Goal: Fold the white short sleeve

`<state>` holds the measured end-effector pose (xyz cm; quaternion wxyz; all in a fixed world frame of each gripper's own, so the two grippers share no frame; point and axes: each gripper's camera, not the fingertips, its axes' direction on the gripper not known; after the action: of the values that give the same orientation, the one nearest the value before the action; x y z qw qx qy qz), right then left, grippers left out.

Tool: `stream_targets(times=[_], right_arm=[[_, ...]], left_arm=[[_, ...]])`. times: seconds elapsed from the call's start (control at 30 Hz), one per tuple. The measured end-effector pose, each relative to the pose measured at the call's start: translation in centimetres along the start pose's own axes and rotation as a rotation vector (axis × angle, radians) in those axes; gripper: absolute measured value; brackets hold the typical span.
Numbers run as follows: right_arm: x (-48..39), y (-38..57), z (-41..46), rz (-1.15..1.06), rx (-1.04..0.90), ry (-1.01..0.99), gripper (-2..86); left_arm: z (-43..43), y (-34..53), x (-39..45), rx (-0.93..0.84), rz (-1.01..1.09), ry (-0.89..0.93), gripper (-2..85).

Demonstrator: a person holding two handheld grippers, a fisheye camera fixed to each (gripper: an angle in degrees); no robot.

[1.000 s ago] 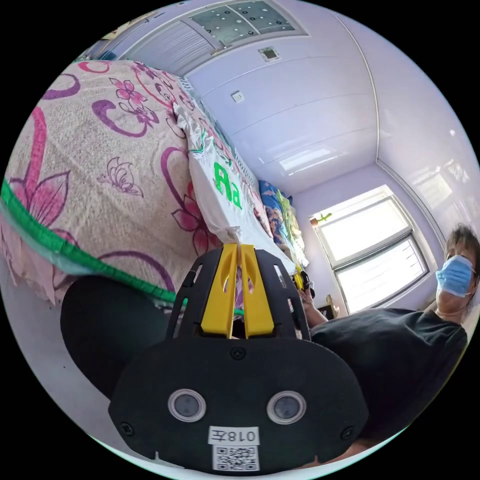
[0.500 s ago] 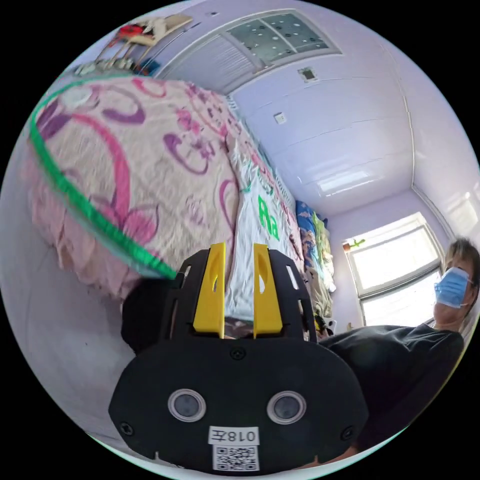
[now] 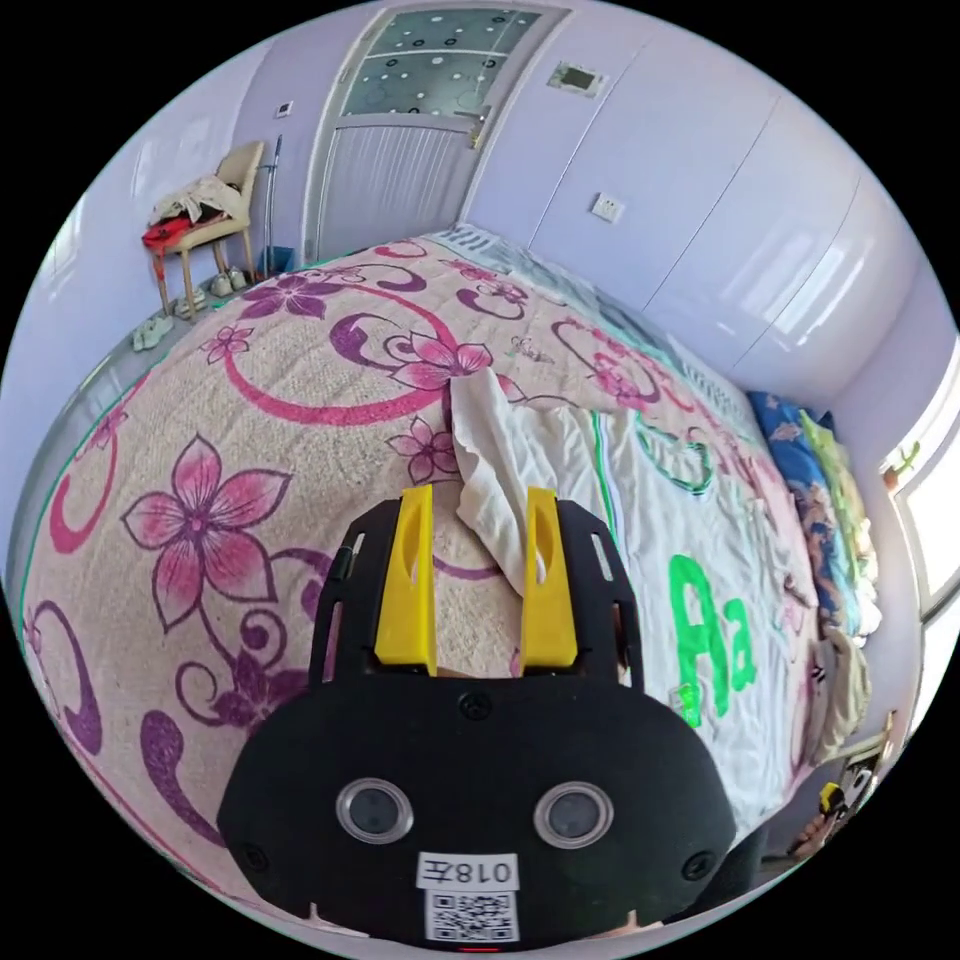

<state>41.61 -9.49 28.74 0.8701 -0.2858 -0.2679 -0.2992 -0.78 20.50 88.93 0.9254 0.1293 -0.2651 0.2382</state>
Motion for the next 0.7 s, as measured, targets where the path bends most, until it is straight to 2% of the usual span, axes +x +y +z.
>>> stream_targets(times=[0.1,0.13,0.17,0.23,0.4,0.5,0.6,0.7], right_arm=[[-0.2,0.3,-0.7,0.031,0.018,0.012,-0.2],[-0.2,0.2,-0.9,0.039,0.021,0.022,-0.3],[-0.3,0.1,-1.0,0.041,0.022,0.028,-0.3],[-0.5,-0.8,-1.0,0.035,0.032,0.033,-0.3],[-1.3,-3.9,0.3,-0.029,0.034,-0.015,-0.1],[-1.6,-6.6,2.1,-0.069,0.027,-0.069,0.6],[-2.3,-10.3,4.5,-0.128,0.025,-0.065,2.6],[-3.3,-15.3,8.0,-0.177,0.006,-0.024,6.8]], left_arm=[[2.2,-1.6,3.3,-0.12,0.089,-0.068,9.8],[1.9,-2.1,4.3,-0.14,0.092,-0.139,4.5],[0.2,-2.1,4.9,-0.089,0.071,-0.209,1.4],[-2.8,-1.8,4.9,0.008,0.018,-0.251,0.6],[-7.8,-1.1,3.0,0.01,-0.093,-0.311,1.6],[-9.0,-1.1,0.8,-0.101,-0.159,-0.212,5.4],[-13.6,-0.3,-1.2,-0.025,-0.268,-0.168,6.3],[-19.0,1.1,-1.2,0.059,-0.259,-0.06,6.4]])
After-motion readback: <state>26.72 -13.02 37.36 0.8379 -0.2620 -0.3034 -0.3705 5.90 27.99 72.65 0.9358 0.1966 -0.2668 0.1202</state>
